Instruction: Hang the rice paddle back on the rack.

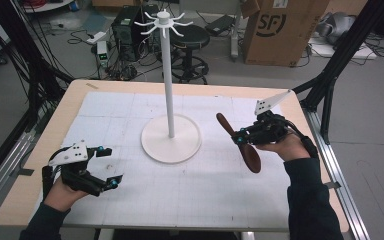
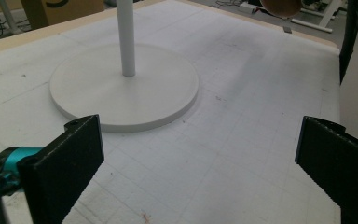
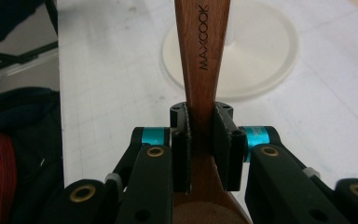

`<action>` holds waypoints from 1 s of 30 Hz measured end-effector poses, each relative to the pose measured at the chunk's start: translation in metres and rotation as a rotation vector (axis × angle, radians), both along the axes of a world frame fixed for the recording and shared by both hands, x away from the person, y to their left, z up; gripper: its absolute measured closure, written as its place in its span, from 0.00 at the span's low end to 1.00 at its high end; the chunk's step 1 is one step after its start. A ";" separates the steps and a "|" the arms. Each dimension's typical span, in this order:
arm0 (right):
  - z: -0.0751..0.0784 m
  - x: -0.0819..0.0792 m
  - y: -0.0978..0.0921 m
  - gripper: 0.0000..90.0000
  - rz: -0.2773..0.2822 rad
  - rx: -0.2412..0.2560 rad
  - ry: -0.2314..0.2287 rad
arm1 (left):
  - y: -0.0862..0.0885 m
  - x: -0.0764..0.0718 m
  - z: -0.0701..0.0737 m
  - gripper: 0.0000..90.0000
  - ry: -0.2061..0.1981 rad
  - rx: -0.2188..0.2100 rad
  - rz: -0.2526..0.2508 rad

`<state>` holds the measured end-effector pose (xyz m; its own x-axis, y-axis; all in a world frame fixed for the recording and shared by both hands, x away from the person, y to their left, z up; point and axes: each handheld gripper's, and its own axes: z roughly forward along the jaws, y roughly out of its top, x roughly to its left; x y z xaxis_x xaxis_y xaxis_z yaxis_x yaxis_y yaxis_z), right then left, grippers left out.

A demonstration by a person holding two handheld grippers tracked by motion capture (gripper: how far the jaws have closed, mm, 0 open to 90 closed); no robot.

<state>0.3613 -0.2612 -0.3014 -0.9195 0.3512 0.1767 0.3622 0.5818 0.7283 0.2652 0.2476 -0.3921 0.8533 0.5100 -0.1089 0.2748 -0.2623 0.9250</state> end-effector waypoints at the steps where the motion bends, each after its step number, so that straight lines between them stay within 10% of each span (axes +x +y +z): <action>1: 0.002 0.000 0.000 0.87 0.007 0.011 -0.001 | 0.000 0.000 0.000 0.02 -0.001 0.001 -0.001; 30: 0.071 0.000 0.040 0.87 0.000 0.172 -0.133 | 0.001 0.000 0.001 0.02 -0.001 -0.007 -0.003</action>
